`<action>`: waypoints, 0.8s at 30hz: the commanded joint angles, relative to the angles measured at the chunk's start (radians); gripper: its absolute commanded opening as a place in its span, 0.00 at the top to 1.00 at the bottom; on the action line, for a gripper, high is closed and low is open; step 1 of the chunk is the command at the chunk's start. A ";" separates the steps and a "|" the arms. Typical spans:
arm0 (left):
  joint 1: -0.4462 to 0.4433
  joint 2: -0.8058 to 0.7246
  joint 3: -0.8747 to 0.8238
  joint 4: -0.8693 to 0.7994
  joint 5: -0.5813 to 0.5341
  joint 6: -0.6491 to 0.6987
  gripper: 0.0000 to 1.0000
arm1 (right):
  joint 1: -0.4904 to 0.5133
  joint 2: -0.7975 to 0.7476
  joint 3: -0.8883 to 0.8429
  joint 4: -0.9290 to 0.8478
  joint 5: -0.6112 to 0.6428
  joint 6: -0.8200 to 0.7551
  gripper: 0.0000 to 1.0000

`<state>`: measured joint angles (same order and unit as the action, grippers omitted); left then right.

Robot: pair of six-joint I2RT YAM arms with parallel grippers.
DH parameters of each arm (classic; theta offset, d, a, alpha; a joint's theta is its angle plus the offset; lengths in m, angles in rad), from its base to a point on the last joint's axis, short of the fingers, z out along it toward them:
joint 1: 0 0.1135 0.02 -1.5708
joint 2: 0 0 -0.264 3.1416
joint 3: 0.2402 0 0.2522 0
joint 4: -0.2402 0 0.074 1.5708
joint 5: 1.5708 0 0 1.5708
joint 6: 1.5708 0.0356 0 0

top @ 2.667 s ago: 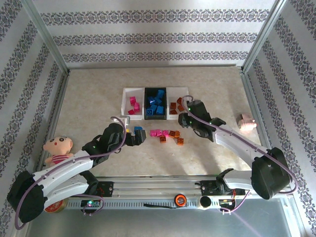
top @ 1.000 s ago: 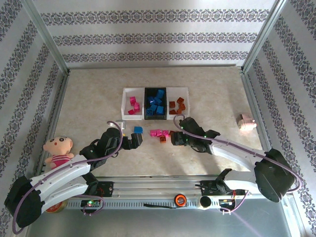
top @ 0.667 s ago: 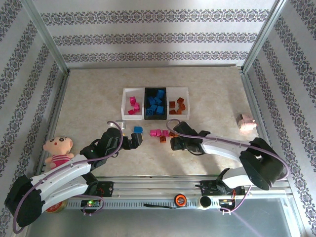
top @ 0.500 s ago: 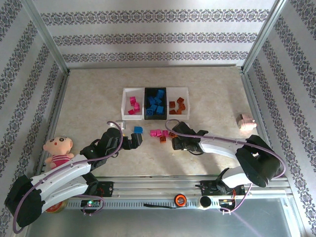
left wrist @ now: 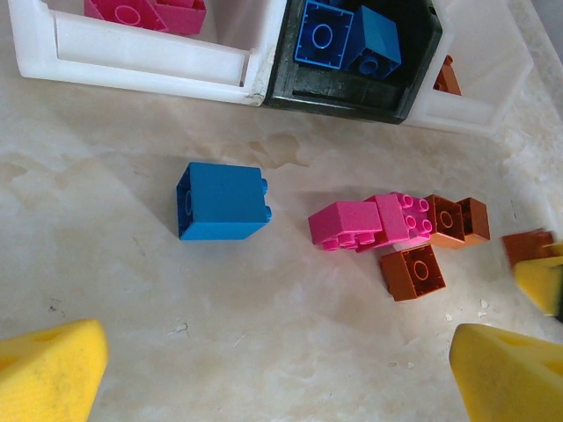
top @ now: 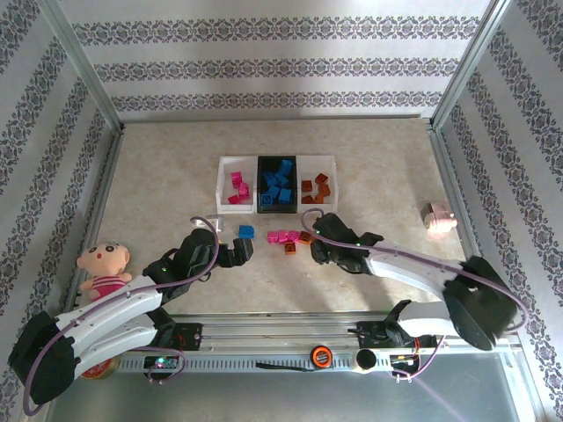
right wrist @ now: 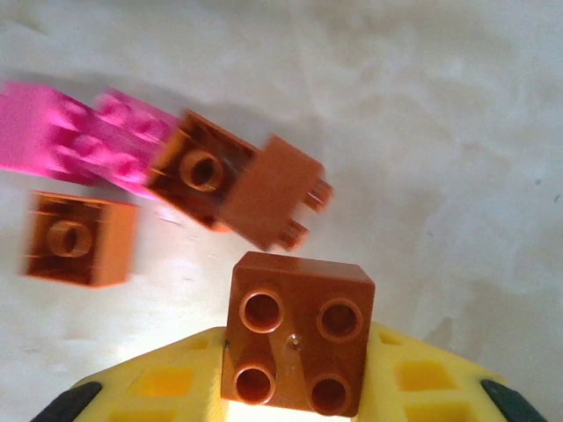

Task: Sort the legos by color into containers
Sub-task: Pick up the lego from the bottom-center of the table, then place the lego in the container.

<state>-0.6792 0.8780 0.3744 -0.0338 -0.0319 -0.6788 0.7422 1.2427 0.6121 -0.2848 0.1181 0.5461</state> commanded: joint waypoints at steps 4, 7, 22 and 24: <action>0.009 0.002 0.014 0.005 -0.023 0.011 0.00 | -0.040 -0.160 0.058 -0.042 -0.044 -0.059 0.74; 0.009 0.014 0.021 0.006 -0.017 0.013 0.00 | -0.091 -0.099 0.147 -0.026 -0.057 -0.091 0.74; 0.010 -0.052 0.019 -0.057 -0.022 0.024 0.00 | -0.296 0.505 0.620 0.038 -0.057 -0.127 0.72; 0.010 -0.052 0.024 -0.067 -0.023 0.030 0.00 | -0.306 0.552 0.658 0.037 -0.065 -0.121 0.69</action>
<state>-0.6792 0.8364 0.3763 -0.0525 -0.0353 -0.6773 0.4473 1.7538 1.2129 -0.2398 0.0631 0.4194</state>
